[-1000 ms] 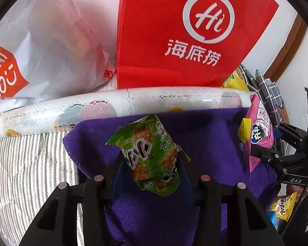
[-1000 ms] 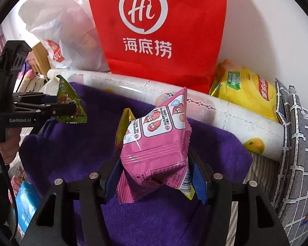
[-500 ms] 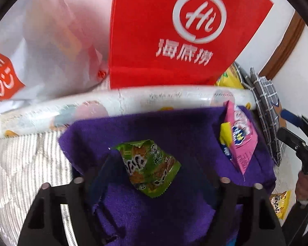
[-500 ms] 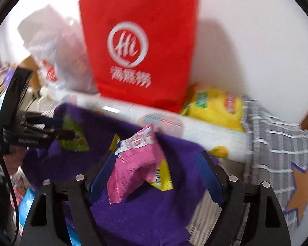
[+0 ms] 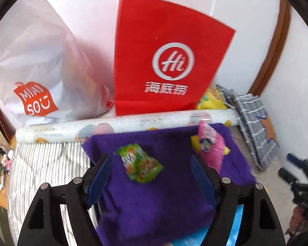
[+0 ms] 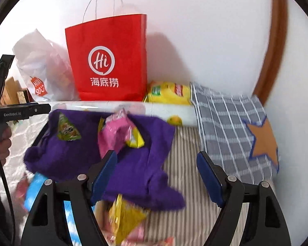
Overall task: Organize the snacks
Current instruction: 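Open both tools to drop the two bags onto the purple towel, then grasp the pink wafer pack with the left tool while the right tool grasps a candy stick packet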
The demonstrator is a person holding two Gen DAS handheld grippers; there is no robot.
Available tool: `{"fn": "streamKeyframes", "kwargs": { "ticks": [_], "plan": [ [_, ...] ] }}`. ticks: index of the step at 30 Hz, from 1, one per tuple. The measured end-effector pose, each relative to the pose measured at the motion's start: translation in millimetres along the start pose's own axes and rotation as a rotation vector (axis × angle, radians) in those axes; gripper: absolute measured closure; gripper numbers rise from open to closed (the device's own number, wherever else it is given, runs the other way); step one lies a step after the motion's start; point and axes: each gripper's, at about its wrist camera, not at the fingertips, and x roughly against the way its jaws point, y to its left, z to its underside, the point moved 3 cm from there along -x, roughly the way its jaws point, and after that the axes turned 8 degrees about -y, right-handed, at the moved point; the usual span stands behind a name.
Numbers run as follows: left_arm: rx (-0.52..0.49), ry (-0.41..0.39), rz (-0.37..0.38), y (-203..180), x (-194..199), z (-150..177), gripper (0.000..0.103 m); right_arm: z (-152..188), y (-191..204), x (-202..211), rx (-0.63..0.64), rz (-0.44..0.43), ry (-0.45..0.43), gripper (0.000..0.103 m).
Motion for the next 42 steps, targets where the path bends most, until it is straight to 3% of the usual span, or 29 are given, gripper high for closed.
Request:
{"fn": "streamKeyframes", "kwargs": {
  "ticks": [2, 6, 9, 12, 15, 29, 30, 33, 35, 42],
  "plan": [
    [0.006, 0.014, 0.006, -2, 10, 8, 0.026, 14, -1, 10, -0.001, -0.019, 0.007, 0.024],
    [-0.003, 0.029, 0.002, -6, 33, 29, 0.026, 46, -3, 20, -0.024, -0.06, 0.036, 0.04],
    [0.004, 0.035, 0.003, -5, 48, 47, 0.026, 71, -3, 28, -0.012, -0.123, 0.064, 0.041],
    [0.005, 0.042, -0.018, -4, 59, 63, 0.026, 90, -1, 37, 0.031, -0.134, 0.06, 0.04],
    [0.026, 0.054, -0.036, 0, 67, 80, 0.026, 106, 2, 37, 0.054, -0.158, 0.071, 0.033],
    [0.068, 0.096, -0.121, 24, 95, 131, 0.026, 134, 33, 2, 0.34, -0.121, 0.064, 0.034],
    [0.072, 0.098, -0.121, 24, 95, 132, 0.026, 135, 33, -2, 0.346, -0.118, 0.077, 0.035],
    [0.071, 0.095, -0.118, 24, 98, 137, 0.026, 137, 28, -4, 0.345, -0.101, 0.096, 0.062],
    [0.073, 0.093, -0.114, 24, 99, 138, 0.026, 135, 21, 4, 0.295, -0.109, 0.093, 0.073],
    [0.094, 0.087, -0.07, 21, 101, 146, 0.026, 130, 9, 46, 0.049, -0.222, 0.135, 0.077]
  ]
}}
